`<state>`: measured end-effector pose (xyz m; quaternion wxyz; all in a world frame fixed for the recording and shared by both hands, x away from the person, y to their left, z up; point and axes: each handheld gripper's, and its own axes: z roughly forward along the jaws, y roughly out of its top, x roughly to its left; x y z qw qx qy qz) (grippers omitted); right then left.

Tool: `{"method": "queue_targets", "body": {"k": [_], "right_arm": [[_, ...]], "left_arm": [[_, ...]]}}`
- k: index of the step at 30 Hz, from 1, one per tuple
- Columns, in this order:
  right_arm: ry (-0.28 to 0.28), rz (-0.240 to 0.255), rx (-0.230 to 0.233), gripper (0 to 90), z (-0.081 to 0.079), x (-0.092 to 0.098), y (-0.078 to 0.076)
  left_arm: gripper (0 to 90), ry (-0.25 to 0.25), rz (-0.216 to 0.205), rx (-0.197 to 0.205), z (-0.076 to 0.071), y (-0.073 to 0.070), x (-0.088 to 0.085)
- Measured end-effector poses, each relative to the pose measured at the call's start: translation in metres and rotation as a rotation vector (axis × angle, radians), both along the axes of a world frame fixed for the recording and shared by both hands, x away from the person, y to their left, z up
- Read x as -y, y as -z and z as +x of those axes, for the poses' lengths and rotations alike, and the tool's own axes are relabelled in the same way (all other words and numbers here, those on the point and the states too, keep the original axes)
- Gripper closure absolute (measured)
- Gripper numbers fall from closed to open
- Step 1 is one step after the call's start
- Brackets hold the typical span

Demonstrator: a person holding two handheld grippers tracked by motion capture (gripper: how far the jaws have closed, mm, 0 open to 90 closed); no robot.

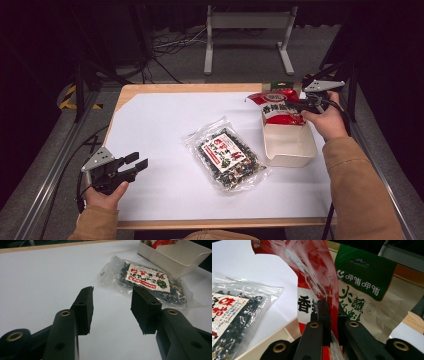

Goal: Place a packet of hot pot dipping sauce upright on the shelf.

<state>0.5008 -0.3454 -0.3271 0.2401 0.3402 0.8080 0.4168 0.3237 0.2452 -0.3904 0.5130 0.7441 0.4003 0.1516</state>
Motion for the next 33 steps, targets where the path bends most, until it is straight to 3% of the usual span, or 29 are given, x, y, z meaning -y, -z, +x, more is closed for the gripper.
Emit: {"method": "queue_targets", "body": {"k": [4,12,15,20,24,29,31,33], "right_arm": [[0.006,0.007,-0.003,88.4,0.000,0.001,0.001],[0.039,0.069,-0.003,88.7,0.000,0.010,0.008],[0.060,0.112,-0.013,88.8,0.000,0.014,0.015],[0.084,0.131,-0.021,88.7,-0.001,0.019,0.027],[0.078,0.128,-0.042,86.5,0.000,0.017,0.022],[0.094,0.127,-0.021,76.3,-0.003,0.018,0.013],[0.100,0.121,-0.019,77.0,-0.005,0.020,0.012],[0.107,0.084,-0.019,82.6,-0.008,0.024,0.010]], "left_arm": [[53.0,0.000,-0.004,0.003,-0.001,0.000,0.000],[52.9,-0.002,-0.007,0.001,-0.001,0.000,-0.002],[52.9,-0.006,-0.008,0.003,-0.002,0.000,-0.002],[52.8,-0.006,-0.011,0.002,-0.002,0.000,-0.003],[52.8,-0.003,-0.005,0.000,-0.001,0.000,-0.002],[52.8,-0.003,-0.004,-0.005,0.000,0.001,-0.001],[52.8,-0.002,-0.004,-0.002,-0.001,0.001,0.000],[52.8,-0.001,-0.004,-0.002,0.000,0.001,0.000]]}}
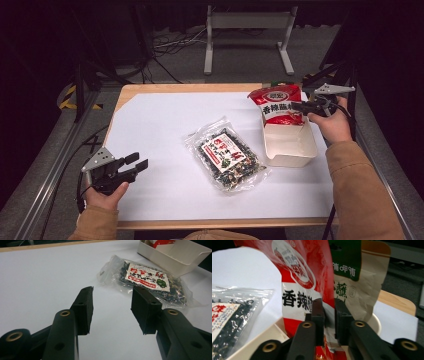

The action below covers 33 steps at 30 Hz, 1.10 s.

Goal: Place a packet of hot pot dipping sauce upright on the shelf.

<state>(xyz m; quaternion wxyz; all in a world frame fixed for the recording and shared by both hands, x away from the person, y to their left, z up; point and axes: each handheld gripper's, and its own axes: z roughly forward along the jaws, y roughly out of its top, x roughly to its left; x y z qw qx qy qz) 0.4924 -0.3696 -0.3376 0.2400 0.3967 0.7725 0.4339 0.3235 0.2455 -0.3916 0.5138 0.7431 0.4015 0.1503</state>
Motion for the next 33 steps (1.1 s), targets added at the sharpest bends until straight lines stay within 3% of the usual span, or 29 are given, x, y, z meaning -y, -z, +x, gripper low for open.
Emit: {"method": "queue_targets", "body": {"k": [2,5,7,13,22,30,31,33], "right_arm": [[0.005,-0.005,-0.005,83.0,-0.001,0.000,-0.001],[0.031,-0.075,-0.023,85.8,-0.002,-0.002,0.000],[0.051,-0.087,-0.046,87.6,-0.002,-0.001,0.002],[0.087,-0.077,-0.094,89.3,-0.001,0.003,0.009],[0.121,-0.047,-0.116,88.8,-0.001,0.009,0.019],[0.122,-0.042,-0.079,73.4,-0.005,0.010,0.015],[0.119,-0.032,-0.067,66.1,-0.008,0.010,0.014],[0.117,-0.017,-0.057,60.2,-0.011,0.011,0.013]], "left_arm": [[52.7,0.001,0.001,0.000,0.000,0.000,0.000],[52.7,0.002,0.001,0.001,0.000,0.000,0.000],[52.7,0.002,0.000,0.000,0.000,0.000,0.000],[52.6,0.002,0.001,-0.001,-0.001,0.000,0.000],[46.5,0.011,0.012,-0.004,0.002,0.002,0.005],[34.5,0.015,0.010,-0.004,0.014,0.006,0.014],[34.1,0.007,0.012,-0.010,0.018,0.006,0.016],[33.9,0.005,0.017,-0.018,0.024,0.006,0.019]]}}
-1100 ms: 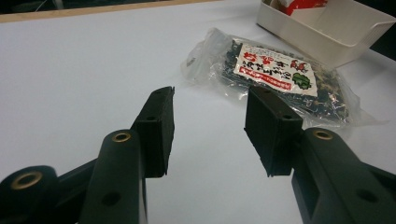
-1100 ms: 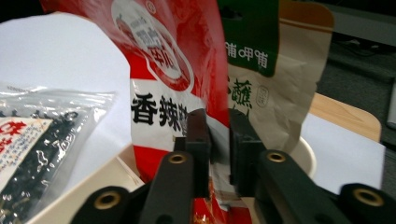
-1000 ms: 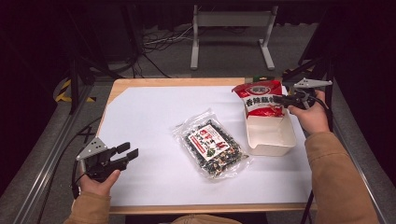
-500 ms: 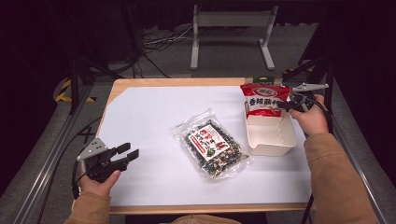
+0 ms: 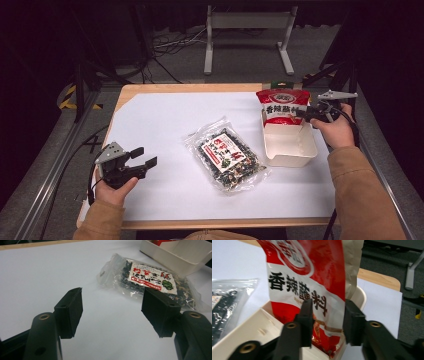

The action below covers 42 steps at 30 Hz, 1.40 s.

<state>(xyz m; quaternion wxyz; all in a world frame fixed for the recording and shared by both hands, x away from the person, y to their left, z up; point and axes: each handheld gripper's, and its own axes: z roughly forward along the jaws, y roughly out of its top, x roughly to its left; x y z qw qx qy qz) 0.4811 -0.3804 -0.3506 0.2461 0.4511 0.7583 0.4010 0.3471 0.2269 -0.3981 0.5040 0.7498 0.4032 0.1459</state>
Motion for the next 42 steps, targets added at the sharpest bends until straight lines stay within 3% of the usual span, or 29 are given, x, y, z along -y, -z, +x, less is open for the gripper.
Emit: {"method": "queue_targets", "body": {"k": [4,8,12,18,25,28,32,37,42], "right_arm": [[-0.002,0.003,0.020,53.5,-0.007,0.000,-0.004],[-0.007,-0.009,0.061,45.1,-0.018,-0.001,-0.010],[-0.015,-0.010,0.108,44.0,-0.031,-0.003,-0.017],[-0.047,0.008,0.142,45.4,-0.053,-0.012,-0.027],[-0.126,0.047,0.139,46.8,-0.076,-0.032,-0.034],[-0.168,0.056,0.137,46.8,-0.086,-0.043,-0.033],[-0.216,0.066,0.134,46.5,-0.093,-0.056,-0.029],[-0.243,0.088,0.142,45.5,-0.099,-0.066,-0.025],[-0.241,0.060,0.164,44.1,-0.100,-0.073,-0.025]], "left_arm": [[33.5,0.009,0.010,-0.013,0.009,-0.001,0.007],[32.8,0.024,0.049,-0.005,0.018,-0.007,0.015],[31.9,0.022,0.081,0.007,0.026,-0.014,0.022],[31.7,0.043,0.092,-0.006,0.036,-0.020,0.031],[31.1,0.066,0.093,-0.026,0.044,-0.023,0.035],[31.8,0.088,0.080,-0.057,0.049,-0.025,0.038],[32.4,0.091,0.092,-0.046,0.053,-0.028,0.043],[34.5,0.095,0.087,-0.055,0.060,-0.028,0.049],[34.8,0.079,0.097,-0.083,0.067,-0.026,0.056]]}}
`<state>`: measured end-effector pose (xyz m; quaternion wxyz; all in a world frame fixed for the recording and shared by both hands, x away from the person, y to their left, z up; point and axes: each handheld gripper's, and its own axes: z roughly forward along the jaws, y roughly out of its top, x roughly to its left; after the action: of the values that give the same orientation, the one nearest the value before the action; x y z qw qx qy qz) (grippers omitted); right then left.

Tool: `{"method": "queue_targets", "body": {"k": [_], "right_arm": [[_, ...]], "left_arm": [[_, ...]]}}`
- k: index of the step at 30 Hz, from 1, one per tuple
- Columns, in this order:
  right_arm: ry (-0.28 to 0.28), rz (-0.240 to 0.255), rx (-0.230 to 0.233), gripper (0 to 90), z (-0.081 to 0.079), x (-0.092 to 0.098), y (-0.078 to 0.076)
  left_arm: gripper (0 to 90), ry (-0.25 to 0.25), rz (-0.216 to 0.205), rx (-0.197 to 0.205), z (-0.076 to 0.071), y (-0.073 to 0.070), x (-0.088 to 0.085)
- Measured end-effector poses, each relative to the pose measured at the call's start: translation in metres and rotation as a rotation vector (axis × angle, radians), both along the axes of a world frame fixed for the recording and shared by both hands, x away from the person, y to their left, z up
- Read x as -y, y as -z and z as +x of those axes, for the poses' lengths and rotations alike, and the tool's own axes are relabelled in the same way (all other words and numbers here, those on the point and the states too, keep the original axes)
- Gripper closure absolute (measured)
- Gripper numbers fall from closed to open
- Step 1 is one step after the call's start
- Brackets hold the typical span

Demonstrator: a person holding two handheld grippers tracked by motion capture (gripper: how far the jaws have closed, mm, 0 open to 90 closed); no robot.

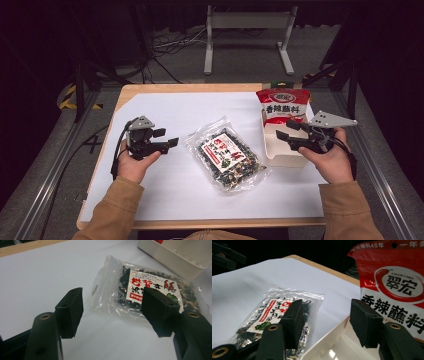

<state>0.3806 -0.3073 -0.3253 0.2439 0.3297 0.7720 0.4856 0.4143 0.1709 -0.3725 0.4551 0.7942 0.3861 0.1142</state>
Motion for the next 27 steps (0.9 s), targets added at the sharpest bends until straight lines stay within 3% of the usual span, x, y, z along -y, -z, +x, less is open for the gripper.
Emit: {"method": "queue_targets", "body": {"k": [7,13,18,23,27], "right_arm": [[-0.012,0.007,0.021,44.9,-0.004,-0.007,0.000],[-0.031,0.004,0.032,49.2,-0.009,-0.012,-0.001],[-0.052,0.011,0.035,46.6,-0.013,-0.015,-0.001],[-0.062,0.018,0.023,48.1,-0.020,-0.017,-0.001],[-0.069,0.002,0.022,49.0,-0.026,-0.018,-0.001]], "left_arm": [[34.9,-0.017,-0.010,-0.032,0.018,0.010,0.007],[34.9,-0.024,-0.045,-0.078,0.032,0.019,0.013],[34.4,-0.045,-0.050,-0.104,0.042,0.028,0.014],[31.6,-0.029,-0.028,-0.138,0.051,0.038,0.020],[33.1,-0.011,-0.050,-0.181,0.058,0.048,0.021]]}}
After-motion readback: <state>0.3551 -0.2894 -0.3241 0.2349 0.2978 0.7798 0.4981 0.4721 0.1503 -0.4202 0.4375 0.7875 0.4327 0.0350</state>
